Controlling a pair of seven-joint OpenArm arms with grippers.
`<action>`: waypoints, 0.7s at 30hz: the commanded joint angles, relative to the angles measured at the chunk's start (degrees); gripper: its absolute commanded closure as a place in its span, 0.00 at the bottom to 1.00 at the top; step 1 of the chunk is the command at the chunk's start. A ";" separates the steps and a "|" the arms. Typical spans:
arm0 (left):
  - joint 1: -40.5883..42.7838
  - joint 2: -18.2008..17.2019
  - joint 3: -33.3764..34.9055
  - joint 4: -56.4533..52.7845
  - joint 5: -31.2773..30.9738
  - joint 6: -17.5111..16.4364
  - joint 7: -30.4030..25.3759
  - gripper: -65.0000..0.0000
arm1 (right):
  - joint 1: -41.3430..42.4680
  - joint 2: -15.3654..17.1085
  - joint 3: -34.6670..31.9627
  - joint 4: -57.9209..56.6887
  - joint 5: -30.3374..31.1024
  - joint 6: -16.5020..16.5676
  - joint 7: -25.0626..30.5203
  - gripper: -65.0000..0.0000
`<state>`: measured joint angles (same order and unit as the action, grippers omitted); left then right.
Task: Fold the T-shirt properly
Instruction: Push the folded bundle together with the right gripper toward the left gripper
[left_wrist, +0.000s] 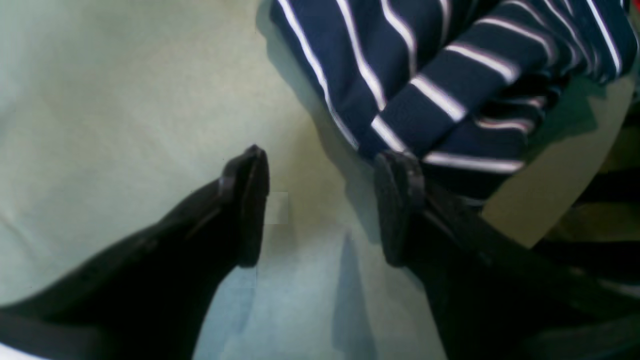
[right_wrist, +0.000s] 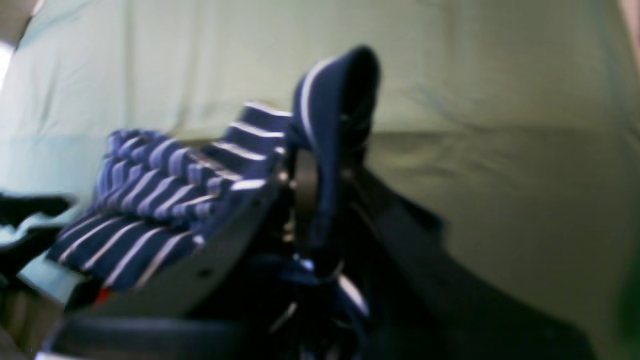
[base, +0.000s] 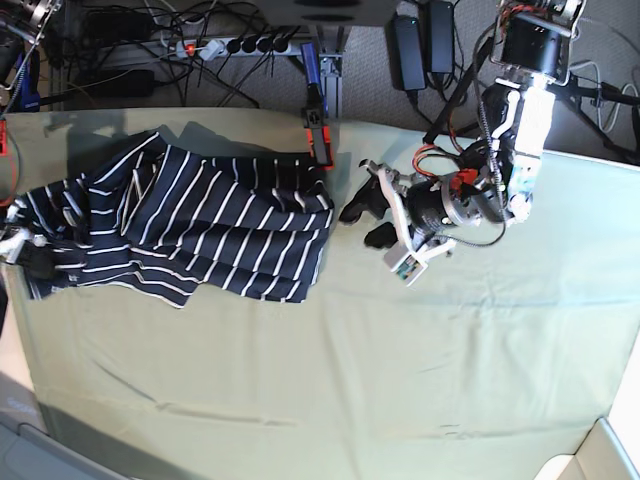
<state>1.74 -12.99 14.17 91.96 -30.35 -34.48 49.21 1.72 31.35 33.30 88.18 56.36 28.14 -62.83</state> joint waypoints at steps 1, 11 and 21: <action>-0.94 -0.02 -0.26 0.04 -0.44 0.44 -1.84 0.43 | 0.79 0.22 -1.44 2.78 0.63 3.82 1.14 1.00; -0.92 2.56 -0.26 -2.47 -0.24 0.44 -2.03 0.43 | 0.79 -11.08 -16.13 14.10 -5.29 3.78 1.62 1.00; -0.92 3.78 -0.26 -2.60 -0.24 0.42 -2.08 0.43 | 0.63 -23.67 -25.11 15.76 -8.26 3.80 1.68 1.00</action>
<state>1.74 -9.19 14.02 88.64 -29.61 -34.35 48.16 1.45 7.75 8.21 102.89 46.57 28.16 -62.63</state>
